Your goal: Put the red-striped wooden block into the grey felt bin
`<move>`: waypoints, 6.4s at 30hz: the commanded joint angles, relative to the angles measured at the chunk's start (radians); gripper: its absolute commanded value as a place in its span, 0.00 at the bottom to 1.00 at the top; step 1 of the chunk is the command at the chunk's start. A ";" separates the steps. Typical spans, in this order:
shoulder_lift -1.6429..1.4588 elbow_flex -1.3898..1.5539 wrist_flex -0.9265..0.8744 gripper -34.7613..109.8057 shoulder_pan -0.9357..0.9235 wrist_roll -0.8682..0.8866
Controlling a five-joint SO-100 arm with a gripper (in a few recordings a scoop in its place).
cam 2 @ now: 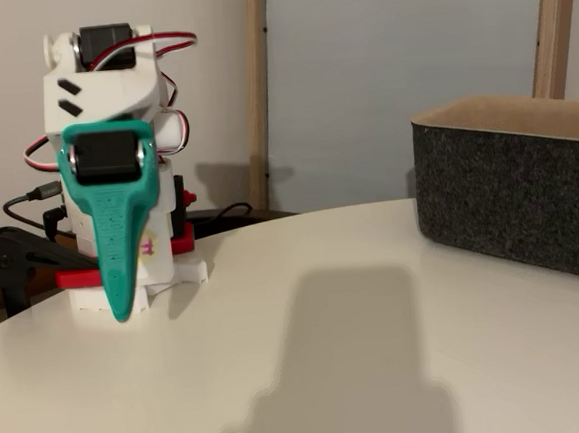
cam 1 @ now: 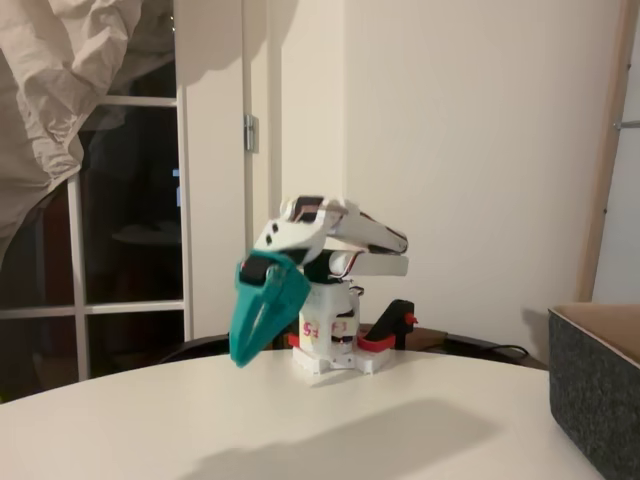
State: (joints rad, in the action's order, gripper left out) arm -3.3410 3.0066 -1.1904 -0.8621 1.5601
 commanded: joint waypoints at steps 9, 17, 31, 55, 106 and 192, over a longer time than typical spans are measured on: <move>-0.041 0.138 0.114 0.24 0.011 -0.031; -0.040 0.138 0.112 0.24 0.011 -0.032; -0.038 0.138 0.110 0.24 0.011 -0.044; -0.038 0.138 0.110 0.24 0.011 -0.044; -0.038 0.138 0.110 0.24 0.011 -0.044; -0.038 0.138 0.110 0.24 0.011 -0.044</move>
State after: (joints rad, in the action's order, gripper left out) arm -3.3441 3.1324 -1.0799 -0.8437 1.5094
